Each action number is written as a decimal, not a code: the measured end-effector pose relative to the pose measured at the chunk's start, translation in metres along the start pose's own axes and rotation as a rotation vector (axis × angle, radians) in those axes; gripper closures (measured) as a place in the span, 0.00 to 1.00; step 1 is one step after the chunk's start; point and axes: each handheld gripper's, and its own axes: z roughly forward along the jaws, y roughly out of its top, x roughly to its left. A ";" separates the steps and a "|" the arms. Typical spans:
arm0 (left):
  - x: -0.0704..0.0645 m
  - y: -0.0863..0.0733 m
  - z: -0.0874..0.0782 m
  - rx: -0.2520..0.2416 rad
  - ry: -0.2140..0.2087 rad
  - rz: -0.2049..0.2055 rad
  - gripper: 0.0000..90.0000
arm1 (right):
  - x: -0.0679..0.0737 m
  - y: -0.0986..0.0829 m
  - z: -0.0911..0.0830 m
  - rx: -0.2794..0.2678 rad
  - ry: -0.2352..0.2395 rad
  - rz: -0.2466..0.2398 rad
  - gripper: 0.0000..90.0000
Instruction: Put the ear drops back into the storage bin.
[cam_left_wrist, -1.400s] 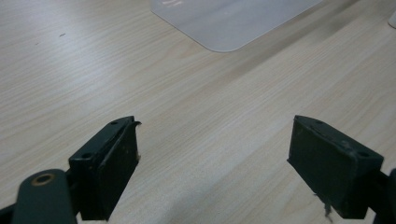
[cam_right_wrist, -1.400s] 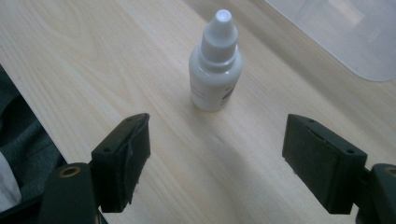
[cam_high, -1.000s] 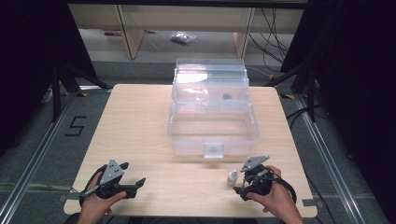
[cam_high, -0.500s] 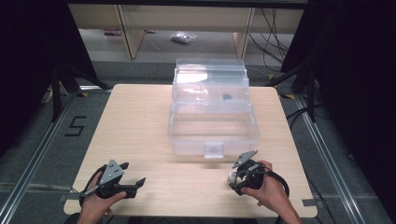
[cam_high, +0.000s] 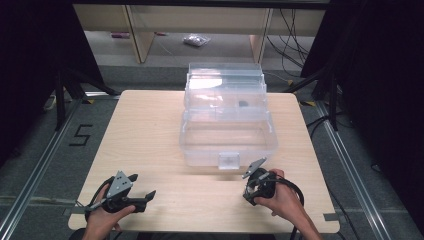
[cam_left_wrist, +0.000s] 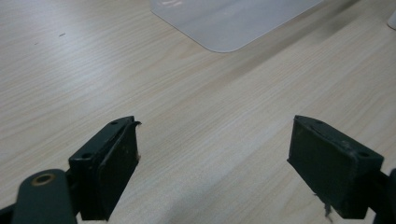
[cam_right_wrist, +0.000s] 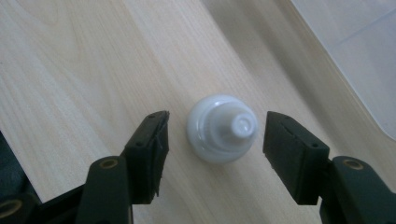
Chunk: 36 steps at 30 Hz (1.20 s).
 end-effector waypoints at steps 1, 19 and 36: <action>0.000 0.000 0.000 0.001 0.000 0.000 0.17 | -0.001 0.001 0.001 -0.001 0.003 -0.016 0.47; 0.000 0.000 -0.001 0.003 0.006 0.000 0.17 | -0.001 0.008 0.011 0.040 0.017 -0.035 0.62; 0.000 0.000 0.000 -0.001 0.006 0.000 0.17 | -0.011 0.012 -0.011 0.002 0.019 -0.022 0.67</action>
